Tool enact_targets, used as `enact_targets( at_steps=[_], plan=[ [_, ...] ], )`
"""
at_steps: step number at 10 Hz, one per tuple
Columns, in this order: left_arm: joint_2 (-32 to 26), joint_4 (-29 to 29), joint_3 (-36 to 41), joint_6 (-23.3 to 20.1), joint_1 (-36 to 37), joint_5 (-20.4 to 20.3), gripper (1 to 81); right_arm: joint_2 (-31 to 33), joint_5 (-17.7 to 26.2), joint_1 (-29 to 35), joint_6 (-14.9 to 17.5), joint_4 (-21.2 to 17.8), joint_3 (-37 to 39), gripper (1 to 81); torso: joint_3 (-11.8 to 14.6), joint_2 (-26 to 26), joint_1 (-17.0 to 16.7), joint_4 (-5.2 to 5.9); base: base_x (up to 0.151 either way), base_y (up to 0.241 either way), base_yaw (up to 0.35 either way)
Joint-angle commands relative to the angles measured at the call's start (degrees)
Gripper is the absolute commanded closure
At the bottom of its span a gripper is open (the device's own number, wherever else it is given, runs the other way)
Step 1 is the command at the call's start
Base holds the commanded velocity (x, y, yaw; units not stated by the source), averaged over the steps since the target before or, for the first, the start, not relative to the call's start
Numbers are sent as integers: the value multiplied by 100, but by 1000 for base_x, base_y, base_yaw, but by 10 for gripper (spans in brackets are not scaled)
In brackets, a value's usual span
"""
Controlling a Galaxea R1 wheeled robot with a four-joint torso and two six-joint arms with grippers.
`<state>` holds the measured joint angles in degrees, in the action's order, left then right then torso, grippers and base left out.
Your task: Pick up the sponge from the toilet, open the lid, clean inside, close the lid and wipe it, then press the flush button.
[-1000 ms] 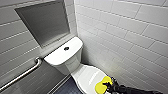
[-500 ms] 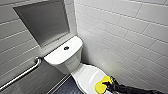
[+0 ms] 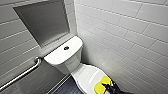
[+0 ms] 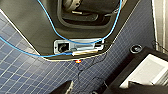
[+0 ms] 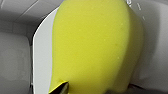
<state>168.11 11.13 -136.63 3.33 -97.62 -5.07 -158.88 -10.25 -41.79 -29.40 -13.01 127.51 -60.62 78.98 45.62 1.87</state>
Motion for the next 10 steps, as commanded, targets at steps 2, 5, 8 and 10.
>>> enact_targets(
  at_steps=[2, 5, 8, 10],
  plan=[
    [13, -32, 22, 10, -271, 603, 10, -85, -91, -63, 14, 421, -149, 10, 0, 0, 0, 0, 0, 0, 0],
    [30, -23, 31, 10, -270, 709, 10, -243, -100, -212, 14, 518, 228, 10, 0, 0, 0, 0, 0, 0, 0],
    [57, -14, 31, 10, -263, 797, 10, -322, -126, -282, 14, 747, 431, 10, 2, 2, -2, 0, 0, 0, 0],
    [101, -6, 31, 10, -263, 850, 10, -296, -267, -300, 5, 747, 431, 811, 2, 2, -2, 0, 0, 0, 0]
  ],
)
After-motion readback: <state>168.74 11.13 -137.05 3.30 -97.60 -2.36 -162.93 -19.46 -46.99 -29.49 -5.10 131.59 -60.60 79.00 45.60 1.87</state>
